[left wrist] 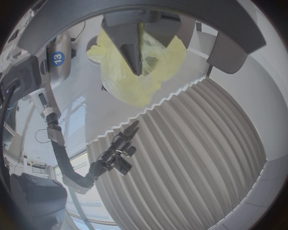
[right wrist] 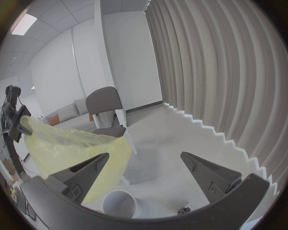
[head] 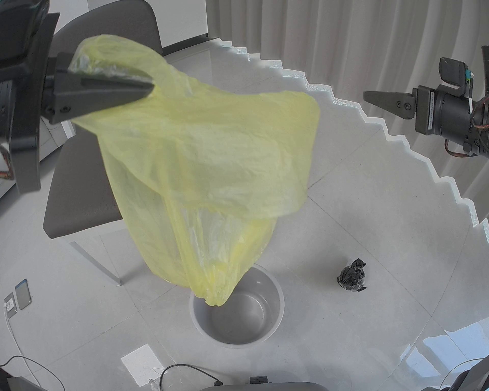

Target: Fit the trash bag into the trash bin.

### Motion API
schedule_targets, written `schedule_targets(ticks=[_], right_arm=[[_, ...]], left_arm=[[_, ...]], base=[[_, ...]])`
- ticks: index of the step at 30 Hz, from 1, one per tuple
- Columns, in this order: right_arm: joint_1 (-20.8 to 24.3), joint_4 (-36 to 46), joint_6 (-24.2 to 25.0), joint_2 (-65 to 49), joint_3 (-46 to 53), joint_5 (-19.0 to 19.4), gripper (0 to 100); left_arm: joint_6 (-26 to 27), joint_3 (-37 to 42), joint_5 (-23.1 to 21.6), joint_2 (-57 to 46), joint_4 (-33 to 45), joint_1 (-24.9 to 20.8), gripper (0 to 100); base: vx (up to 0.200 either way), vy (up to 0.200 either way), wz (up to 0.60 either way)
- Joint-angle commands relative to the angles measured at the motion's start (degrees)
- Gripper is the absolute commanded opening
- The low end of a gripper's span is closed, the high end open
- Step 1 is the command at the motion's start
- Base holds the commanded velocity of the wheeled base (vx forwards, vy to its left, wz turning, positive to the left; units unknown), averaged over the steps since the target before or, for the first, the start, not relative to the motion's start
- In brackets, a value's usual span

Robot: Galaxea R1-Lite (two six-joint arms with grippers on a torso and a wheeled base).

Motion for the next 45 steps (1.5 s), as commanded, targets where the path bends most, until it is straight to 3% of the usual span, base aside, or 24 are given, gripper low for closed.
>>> schedule_targets(ticks=[1, 10, 23, 35, 36, 45], right_arm=[[2.2, 0.2, 1.2, 1.4, -1.0, -0.2, 100], [5.8, 2.8, 2.2, 1.4, 1.8, -0.6, 100], [7.1, 8.6, 1.6, -6.7, 15.6, -0.7, 100], [8.6, 7.8, 1.5, -3.6, 16.6, -0.9, 100], [9.3, 7.6, 1.5, -3.5, 16.4, -1.2, 0], [9.6, 7.4, 2.2, 1.1, 14.0, -3.3, 0]], left_arm=[[-0.1, -0.1, -0.1, 1.2, 1.9, -2.6, 0], [-0.1, -0.4, 0.1, 2.0, 2.4, -4.4, 0], [0.0, -1.7, 0.1, 1.5, -0.9, -4.2, 0], [-0.2, -1.7, 0.1, 0.6, -1.0, -4.0, 0], [-0.2, -1.6, 0.1, 0.6, -1.0, -3.8, 0], [-0.5, -0.1, -0.8, 1.4, -2.8, -4.1, 0]], base=[[0.000, 0.000, 0.00], [0.000, 0.000, 0.00], [0.000, 0.000, 0.00], [0.000, 0.000, 0.00], [0.000, 0.000, 0.00], [0.000, 0.000, 0.00]])
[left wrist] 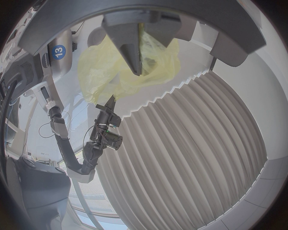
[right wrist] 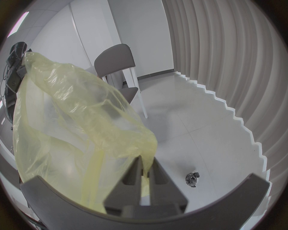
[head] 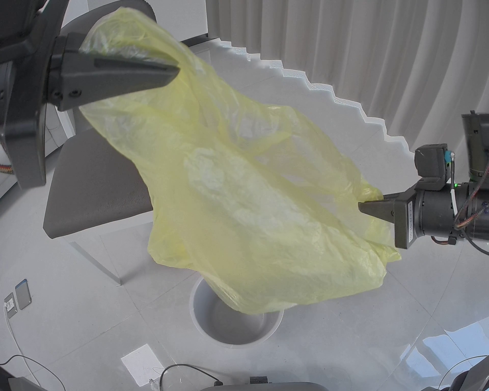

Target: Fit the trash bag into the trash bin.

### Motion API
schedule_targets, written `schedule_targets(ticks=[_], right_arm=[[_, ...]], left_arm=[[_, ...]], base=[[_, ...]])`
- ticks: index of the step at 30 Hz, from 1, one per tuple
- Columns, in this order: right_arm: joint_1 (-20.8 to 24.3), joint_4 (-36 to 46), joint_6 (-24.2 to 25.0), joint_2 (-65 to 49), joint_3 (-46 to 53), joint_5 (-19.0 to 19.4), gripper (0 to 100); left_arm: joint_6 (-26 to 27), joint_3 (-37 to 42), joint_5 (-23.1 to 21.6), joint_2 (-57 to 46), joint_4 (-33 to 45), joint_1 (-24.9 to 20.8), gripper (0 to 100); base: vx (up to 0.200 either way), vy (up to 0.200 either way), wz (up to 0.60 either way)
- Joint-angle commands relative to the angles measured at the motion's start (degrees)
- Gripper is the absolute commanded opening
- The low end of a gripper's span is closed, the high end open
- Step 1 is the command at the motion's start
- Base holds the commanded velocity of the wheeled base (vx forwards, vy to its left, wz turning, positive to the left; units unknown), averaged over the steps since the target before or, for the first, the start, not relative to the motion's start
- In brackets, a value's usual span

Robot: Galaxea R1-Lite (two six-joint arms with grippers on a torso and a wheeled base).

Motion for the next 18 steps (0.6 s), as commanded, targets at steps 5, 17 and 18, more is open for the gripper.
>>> schedule_targets(ticks=[5, 17, 18], right_arm=[[-0.3, -2.6, 0.3, 7.3, -2.1, -0.3, 0], [-5.8, -6.1, 2.6, 10.5, -4.3, -0.5, 0], [-5.8, -6.0, 3.6, 11.2, -4.1, -0.6, 0]], left_arm=[[-2.0, 2.8, 0.1, 0.8, -3.9, 0.0, 0], [-30.0, 24.7, 15.6, -0.1, -38.9, 3.6, 0], [-33.1, 30.5, 15.5, -2.1, -41.9, 4.6, 0]], base=[[0.000, 0.000, 0.00], [0.000, 0.000, 0.00], [0.000, 0.000, 0.00]])
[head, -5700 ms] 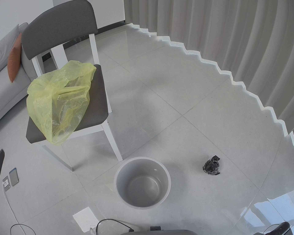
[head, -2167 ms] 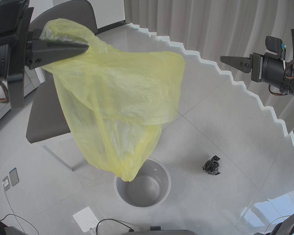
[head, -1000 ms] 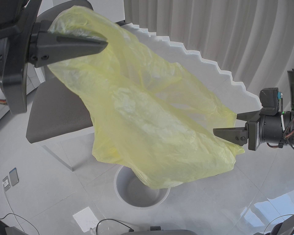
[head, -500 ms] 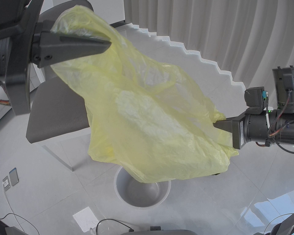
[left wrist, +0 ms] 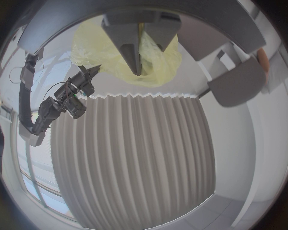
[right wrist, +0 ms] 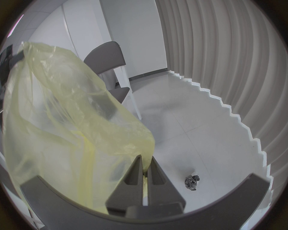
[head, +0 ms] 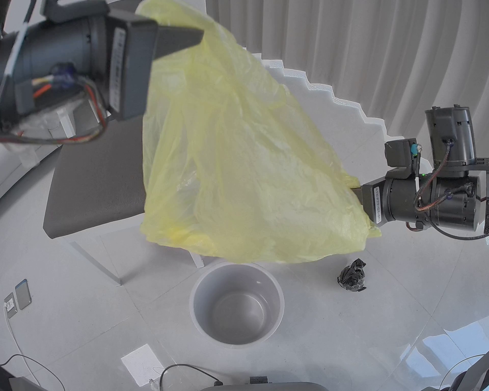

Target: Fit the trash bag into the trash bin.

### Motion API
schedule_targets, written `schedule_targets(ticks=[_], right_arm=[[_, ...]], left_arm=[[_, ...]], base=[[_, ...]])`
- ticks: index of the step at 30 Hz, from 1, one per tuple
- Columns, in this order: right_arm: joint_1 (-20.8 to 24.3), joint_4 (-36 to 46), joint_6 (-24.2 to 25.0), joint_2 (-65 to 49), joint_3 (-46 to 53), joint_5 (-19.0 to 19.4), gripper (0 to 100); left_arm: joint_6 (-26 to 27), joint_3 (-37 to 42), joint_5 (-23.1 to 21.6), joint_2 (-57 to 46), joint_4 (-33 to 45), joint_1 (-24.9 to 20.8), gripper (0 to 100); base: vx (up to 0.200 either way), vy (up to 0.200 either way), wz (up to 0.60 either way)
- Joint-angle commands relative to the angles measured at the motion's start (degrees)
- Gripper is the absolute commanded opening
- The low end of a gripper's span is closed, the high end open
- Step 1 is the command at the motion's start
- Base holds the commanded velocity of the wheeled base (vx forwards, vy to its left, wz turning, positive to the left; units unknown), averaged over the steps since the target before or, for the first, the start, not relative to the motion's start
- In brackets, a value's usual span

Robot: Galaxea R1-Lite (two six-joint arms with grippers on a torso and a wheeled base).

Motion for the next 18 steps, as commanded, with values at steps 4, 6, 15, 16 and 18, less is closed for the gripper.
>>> schedule_targets(ticks=[4, 6, 15, 16, 18], right_arm=[[-2.7, -0.7, 2.6, 3.5, -0.8, -0.4, 0], [-2.7, -0.7, 2.6, 4.2, -0.9, -1.2, 0], [-1.5, -0.5, 2.6, 8.1, 0.2, -4.1, 0], [-1.5, -0.8, 2.6, 9.0, 0.8, -4.5, 0], [-1.5, -0.9, 2.5, 10.5, 2.2, -4.7, 0]], left_arm=[[-16.4, 23.0, 5.4, -5.5, -13.1, 5.2, 0], [-20.6, 25.2, 5.3, -5.9, -13.1, 6.2, 0], [-31.9, 36.9, 1.4, -7.5, -13.2, 9.2, 0], [-33.3, 38.3, 1.1, -7.5, -13.4, 9.5, 0], [-36.1, 40.5, 1.0, -7.2, -14.1, 9.6, 0]], base=[[0.000, 0.000, 0.00], [0.000, 0.000, 0.00], [0.000, 0.000, 0.00], [0.000, 0.000, 0.00], [0.000, 0.000, 0.00]])
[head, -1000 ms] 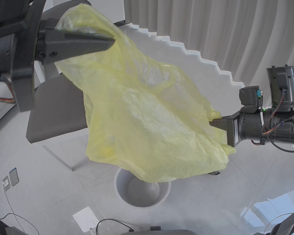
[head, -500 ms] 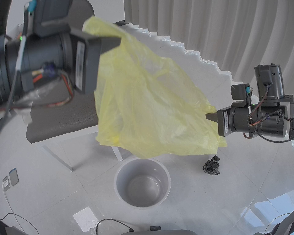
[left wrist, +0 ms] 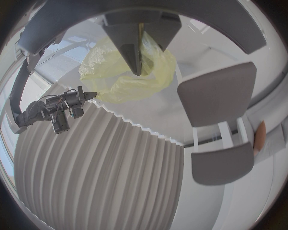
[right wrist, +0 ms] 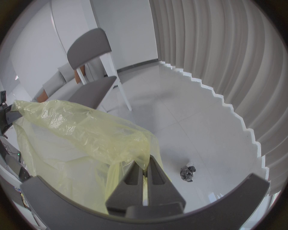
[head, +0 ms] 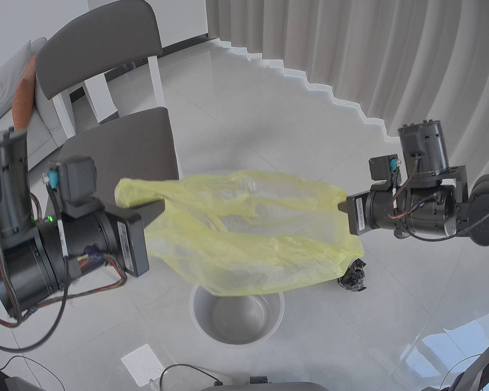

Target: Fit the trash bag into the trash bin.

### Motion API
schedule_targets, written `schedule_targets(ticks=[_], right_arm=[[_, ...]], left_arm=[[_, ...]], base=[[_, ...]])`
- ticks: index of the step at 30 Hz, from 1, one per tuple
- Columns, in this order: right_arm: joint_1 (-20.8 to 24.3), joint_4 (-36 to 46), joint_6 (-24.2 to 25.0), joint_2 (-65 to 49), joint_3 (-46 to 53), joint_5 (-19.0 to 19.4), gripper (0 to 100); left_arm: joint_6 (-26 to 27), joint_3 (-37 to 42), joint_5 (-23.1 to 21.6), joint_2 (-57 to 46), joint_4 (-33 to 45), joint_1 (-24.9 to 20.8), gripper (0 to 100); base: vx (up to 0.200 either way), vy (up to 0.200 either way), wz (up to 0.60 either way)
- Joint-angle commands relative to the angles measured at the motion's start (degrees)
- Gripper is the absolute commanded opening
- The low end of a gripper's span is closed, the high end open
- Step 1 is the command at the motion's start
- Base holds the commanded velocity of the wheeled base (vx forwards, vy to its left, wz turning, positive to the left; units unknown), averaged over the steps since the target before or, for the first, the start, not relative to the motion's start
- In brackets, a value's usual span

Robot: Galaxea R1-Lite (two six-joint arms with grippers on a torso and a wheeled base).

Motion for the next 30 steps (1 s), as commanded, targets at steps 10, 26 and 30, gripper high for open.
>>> schedule_targets(ticks=[10, 26, 30], right_arm=[[1.7, -9.0, 0.2, 9.1, 8.5, -0.3, 0], [2.7, -14.9, 1.6, 23.8, 6.9, 2.3, 0], [2.0, -16.0, 0.7, 29.0, 5.4, 2.3, 0]], left_arm=[[-15.4, 17.1, -4.8, 3.6, -8.2, 2.3, 0], [-16.4, 29.6, -8.3, 18.8, -25.9, 5.8, 0], [-16.2, 29.8, -10.6, 22.5, -26.5, 8.8, 0]], base=[[0.000, 0.000, 0.00], [0.000, 0.000, 0.00], [0.000, 0.000, 0.00]])
